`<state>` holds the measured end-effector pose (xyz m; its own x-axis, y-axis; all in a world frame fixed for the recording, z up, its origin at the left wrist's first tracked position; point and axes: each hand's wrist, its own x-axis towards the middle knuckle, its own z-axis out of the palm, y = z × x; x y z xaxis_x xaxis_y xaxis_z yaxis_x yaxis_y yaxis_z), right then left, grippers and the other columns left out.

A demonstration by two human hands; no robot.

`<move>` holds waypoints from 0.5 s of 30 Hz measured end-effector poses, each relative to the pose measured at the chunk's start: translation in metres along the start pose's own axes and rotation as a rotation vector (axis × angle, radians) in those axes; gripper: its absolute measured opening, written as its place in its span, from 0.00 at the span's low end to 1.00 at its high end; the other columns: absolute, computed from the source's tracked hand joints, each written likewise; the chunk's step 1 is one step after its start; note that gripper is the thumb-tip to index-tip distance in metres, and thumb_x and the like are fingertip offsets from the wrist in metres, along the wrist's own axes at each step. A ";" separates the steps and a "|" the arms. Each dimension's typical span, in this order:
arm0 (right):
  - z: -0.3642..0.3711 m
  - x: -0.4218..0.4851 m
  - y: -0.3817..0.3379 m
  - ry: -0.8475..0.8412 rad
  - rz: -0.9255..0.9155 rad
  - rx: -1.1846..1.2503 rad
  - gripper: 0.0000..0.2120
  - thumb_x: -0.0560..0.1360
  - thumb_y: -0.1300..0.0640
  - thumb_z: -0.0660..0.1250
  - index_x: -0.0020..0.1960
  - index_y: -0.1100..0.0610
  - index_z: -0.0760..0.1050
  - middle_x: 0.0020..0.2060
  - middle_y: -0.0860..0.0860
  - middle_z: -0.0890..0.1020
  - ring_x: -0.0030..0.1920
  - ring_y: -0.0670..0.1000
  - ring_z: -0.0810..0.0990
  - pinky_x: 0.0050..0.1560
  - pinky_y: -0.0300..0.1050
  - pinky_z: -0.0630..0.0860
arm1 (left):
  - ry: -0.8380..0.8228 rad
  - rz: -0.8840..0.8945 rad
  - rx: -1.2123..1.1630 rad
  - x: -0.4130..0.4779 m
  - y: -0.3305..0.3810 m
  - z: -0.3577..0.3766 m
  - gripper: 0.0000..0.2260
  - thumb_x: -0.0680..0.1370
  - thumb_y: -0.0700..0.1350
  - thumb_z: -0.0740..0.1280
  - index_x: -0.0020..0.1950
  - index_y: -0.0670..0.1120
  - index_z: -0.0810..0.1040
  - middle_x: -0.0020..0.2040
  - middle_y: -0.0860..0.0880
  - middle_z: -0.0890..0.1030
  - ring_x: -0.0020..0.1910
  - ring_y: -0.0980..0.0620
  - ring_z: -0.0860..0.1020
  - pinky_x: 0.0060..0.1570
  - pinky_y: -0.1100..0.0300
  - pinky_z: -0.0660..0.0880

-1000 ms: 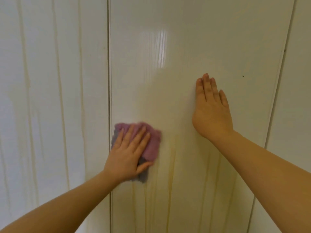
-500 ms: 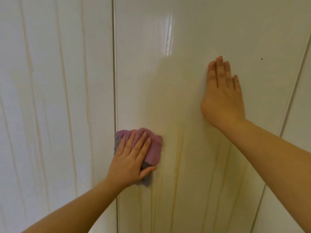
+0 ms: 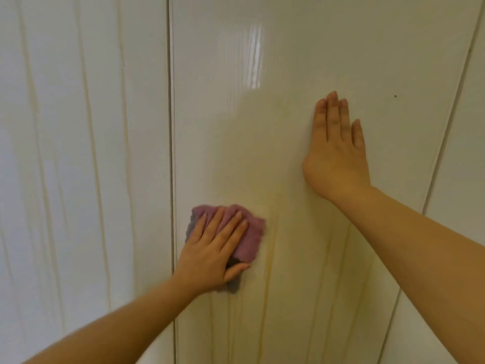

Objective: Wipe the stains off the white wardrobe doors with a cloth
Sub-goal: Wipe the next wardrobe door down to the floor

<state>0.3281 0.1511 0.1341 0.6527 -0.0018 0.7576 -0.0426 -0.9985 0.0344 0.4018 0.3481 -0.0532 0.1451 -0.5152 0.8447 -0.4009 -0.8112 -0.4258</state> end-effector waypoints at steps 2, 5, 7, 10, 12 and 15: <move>-0.004 0.002 0.001 -0.020 -0.009 0.005 0.34 0.75 0.66 0.48 0.74 0.61 0.31 0.74 0.55 0.33 0.74 0.53 0.33 0.72 0.51 0.35 | 0.028 -0.022 -0.003 0.034 -0.010 -0.013 0.33 0.80 0.64 0.44 0.78 0.45 0.47 0.77 0.46 0.50 0.77 0.44 0.46 0.74 0.48 0.40; -0.007 -0.001 -0.001 -0.019 0.009 0.059 0.34 0.75 0.66 0.49 0.74 0.60 0.34 0.74 0.54 0.36 0.74 0.52 0.35 0.72 0.50 0.36 | 0.084 -0.241 -0.021 0.099 -0.020 -0.027 0.35 0.79 0.65 0.43 0.75 0.39 0.55 0.74 0.43 0.57 0.74 0.42 0.52 0.73 0.49 0.41; -0.005 -0.009 -0.003 0.004 0.021 0.088 0.34 0.75 0.65 0.50 0.75 0.59 0.35 0.75 0.54 0.36 0.74 0.52 0.36 0.72 0.49 0.36 | 0.084 -0.270 -0.034 0.098 -0.010 -0.019 0.35 0.79 0.65 0.44 0.76 0.40 0.54 0.74 0.44 0.56 0.75 0.42 0.50 0.73 0.47 0.42; 0.002 -0.031 0.002 0.013 0.007 0.085 0.34 0.75 0.65 0.51 0.75 0.58 0.35 0.75 0.53 0.36 0.74 0.50 0.36 0.71 0.47 0.35 | -0.013 -0.120 -0.032 0.030 0.014 -0.001 0.34 0.80 0.65 0.44 0.78 0.46 0.45 0.77 0.45 0.46 0.77 0.45 0.42 0.74 0.47 0.40; 0.004 -0.046 0.013 -0.013 0.040 0.084 0.34 0.76 0.64 0.51 0.75 0.57 0.35 0.75 0.52 0.36 0.74 0.50 0.36 0.71 0.46 0.35 | -0.068 -0.041 -0.016 -0.006 0.018 0.001 0.34 0.80 0.65 0.44 0.78 0.46 0.43 0.78 0.47 0.43 0.77 0.46 0.42 0.74 0.48 0.39; 0.004 -0.061 0.031 -0.032 0.076 0.072 0.34 0.76 0.64 0.52 0.76 0.56 0.38 0.75 0.52 0.38 0.75 0.50 0.37 0.72 0.47 0.37 | -0.047 -0.066 -0.033 0.023 0.013 -0.010 0.33 0.80 0.65 0.43 0.78 0.45 0.49 0.75 0.43 0.56 0.77 0.46 0.42 0.74 0.49 0.40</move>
<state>0.2905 0.1198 0.0864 0.6738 -0.0787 0.7347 -0.0395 -0.9967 -0.0706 0.3908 0.3287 -0.0355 0.2136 -0.4742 0.8541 -0.4188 -0.8343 -0.3585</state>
